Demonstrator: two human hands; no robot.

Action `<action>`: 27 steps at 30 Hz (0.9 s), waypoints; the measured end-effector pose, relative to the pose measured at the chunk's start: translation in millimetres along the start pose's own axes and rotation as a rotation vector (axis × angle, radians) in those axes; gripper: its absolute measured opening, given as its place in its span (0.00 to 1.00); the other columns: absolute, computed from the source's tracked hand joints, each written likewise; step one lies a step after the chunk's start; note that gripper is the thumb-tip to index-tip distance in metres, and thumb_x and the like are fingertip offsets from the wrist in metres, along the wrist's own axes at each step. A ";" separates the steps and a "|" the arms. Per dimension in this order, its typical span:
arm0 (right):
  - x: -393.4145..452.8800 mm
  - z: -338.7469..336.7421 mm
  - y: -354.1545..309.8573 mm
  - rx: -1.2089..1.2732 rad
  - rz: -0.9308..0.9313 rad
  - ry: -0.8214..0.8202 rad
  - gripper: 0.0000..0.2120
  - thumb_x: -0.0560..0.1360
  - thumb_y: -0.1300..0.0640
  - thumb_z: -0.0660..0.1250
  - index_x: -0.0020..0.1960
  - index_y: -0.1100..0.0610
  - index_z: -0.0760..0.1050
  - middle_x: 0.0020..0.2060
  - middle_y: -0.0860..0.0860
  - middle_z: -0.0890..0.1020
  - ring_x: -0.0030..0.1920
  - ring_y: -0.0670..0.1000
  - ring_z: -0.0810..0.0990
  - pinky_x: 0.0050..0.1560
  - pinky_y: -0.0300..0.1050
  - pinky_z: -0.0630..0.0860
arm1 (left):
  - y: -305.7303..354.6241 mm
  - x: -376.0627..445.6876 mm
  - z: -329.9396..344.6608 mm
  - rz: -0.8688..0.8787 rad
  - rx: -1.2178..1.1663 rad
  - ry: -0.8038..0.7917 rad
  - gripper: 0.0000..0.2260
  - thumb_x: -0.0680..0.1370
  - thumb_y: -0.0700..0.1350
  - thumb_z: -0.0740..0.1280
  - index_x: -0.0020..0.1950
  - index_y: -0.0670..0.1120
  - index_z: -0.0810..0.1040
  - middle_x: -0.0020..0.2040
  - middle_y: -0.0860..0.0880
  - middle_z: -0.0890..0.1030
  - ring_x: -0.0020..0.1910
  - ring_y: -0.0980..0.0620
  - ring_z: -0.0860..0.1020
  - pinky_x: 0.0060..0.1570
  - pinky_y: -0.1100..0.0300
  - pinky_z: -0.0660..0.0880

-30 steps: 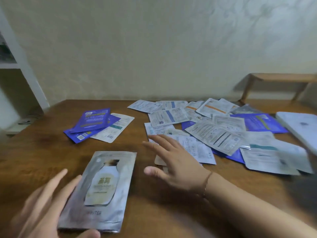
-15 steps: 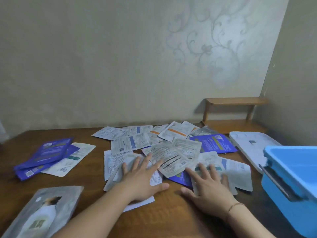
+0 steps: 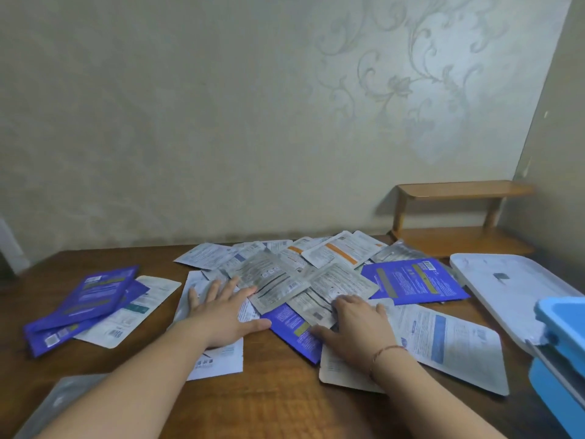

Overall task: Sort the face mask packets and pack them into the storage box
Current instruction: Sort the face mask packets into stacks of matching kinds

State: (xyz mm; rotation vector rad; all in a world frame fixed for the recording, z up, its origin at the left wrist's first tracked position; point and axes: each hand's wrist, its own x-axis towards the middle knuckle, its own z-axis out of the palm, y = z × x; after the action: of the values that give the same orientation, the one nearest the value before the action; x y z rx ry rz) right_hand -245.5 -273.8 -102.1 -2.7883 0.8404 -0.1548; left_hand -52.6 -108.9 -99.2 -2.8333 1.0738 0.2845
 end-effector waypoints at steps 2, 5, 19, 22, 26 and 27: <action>-4.8 0.3 -1.0 -0.084 -0.024 0.051 0.19 0.73 0.33 0.58 0.47 0.49 0.70 0.50 0.47 0.79 0.57 0.51 0.76 0.68 0.60 0.62 | -6.5 -2.7 -2.3 -0.052 -0.002 -0.015 0.49 0.61 0.83 0.46 0.78 0.65 0.43 0.80 0.53 0.36 0.78 0.44 0.34 0.69 0.30 0.34; -16.6 -1.7 1.2 -0.245 -0.150 0.097 0.16 0.75 0.41 0.56 0.54 0.51 0.70 0.49 0.50 0.80 0.54 0.55 0.78 0.62 0.57 0.68 | -4.4 -9.5 -4.4 -0.065 0.010 0.013 0.46 0.69 0.79 0.50 0.79 0.60 0.39 0.80 0.52 0.34 0.78 0.44 0.33 0.68 0.31 0.32; -58.0 2.4 9.0 -0.015 -0.175 0.176 0.21 0.71 0.67 0.58 0.56 0.49 0.78 0.54 0.46 0.82 0.55 0.52 0.79 0.50 0.44 0.76 | 56.9 -95.2 7.1 0.202 -0.408 0.264 0.24 0.76 0.46 0.63 0.73 0.51 0.68 0.71 0.53 0.69 0.71 0.49 0.60 0.70 0.53 0.61; -68.1 4.4 9.5 0.148 -0.209 0.227 0.21 0.70 0.67 0.62 0.57 0.49 0.81 0.53 0.47 0.84 0.55 0.52 0.80 0.51 0.42 0.74 | 68.7 -118.3 13.1 0.363 -0.175 0.239 0.37 0.74 0.54 0.63 0.80 0.52 0.52 0.79 0.55 0.54 0.77 0.51 0.50 0.75 0.49 0.49; -79.1 12.0 1.0 0.270 -0.421 0.210 0.18 0.68 0.60 0.62 0.55 0.48 0.81 0.50 0.45 0.85 0.51 0.48 0.82 0.50 0.43 0.78 | 87.3 -127.0 24.3 0.333 -0.038 0.300 0.32 0.78 0.52 0.63 0.80 0.52 0.53 0.80 0.51 0.55 0.79 0.49 0.52 0.76 0.48 0.52; -81.0 13.9 -1.1 0.280 -0.446 0.218 0.18 0.69 0.60 0.62 0.55 0.48 0.81 0.51 0.44 0.85 0.51 0.46 0.82 0.49 0.42 0.78 | 87.7 -127.7 25.3 0.312 -0.025 0.314 0.30 0.80 0.48 0.62 0.80 0.52 0.54 0.80 0.50 0.56 0.78 0.48 0.54 0.75 0.48 0.56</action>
State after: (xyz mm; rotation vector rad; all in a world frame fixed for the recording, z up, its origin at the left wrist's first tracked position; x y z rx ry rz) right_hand -309.9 -225.3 -118.2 -2.6702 0.1975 -0.6072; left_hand -208.2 -87.9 -99.5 -2.7850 1.5858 -0.1341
